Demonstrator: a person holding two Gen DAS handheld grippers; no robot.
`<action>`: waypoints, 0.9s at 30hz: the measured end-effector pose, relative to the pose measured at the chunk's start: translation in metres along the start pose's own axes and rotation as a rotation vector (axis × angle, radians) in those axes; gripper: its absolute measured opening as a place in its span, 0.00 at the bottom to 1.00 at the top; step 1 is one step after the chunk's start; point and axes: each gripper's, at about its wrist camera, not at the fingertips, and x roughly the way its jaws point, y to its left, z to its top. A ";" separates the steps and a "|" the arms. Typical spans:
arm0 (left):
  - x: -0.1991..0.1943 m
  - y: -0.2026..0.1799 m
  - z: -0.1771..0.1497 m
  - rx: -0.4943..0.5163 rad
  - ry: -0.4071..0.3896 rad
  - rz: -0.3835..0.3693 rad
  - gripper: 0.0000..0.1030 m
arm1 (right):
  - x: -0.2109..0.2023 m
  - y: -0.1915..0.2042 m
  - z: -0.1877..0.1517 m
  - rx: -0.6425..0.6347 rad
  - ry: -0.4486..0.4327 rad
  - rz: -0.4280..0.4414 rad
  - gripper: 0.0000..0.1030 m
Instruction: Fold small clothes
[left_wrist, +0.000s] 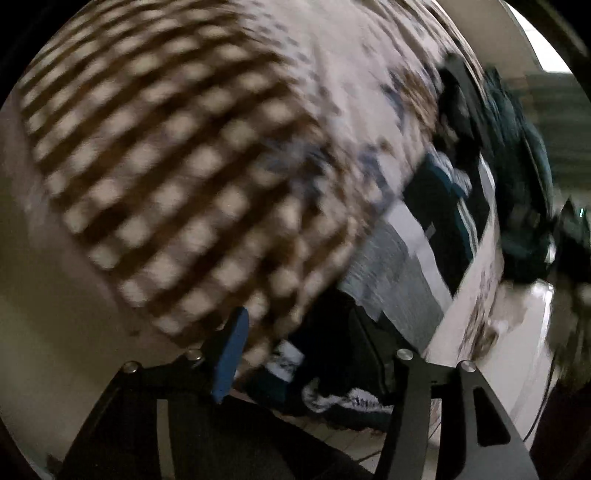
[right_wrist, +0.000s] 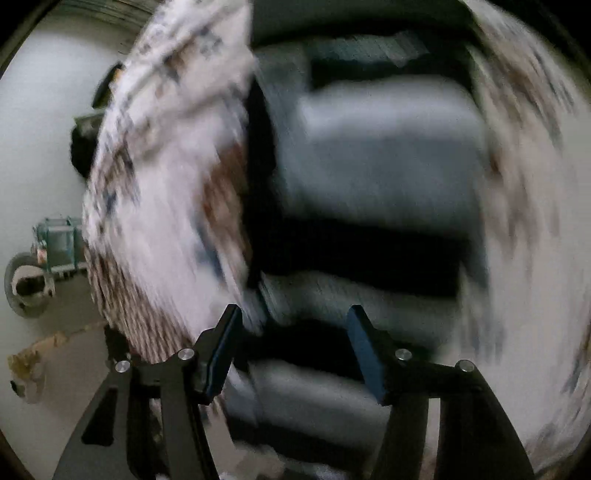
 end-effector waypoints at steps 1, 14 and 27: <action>0.007 -0.007 -0.002 0.027 0.016 0.016 0.52 | 0.005 -0.013 -0.022 0.019 0.020 -0.016 0.59; 0.039 -0.019 -0.067 -0.075 0.122 -0.027 0.51 | 0.101 -0.116 -0.273 0.396 0.134 0.197 0.59; -0.001 -0.036 -0.057 0.052 -0.036 0.026 0.06 | 0.088 -0.139 -0.300 0.441 0.027 0.201 0.59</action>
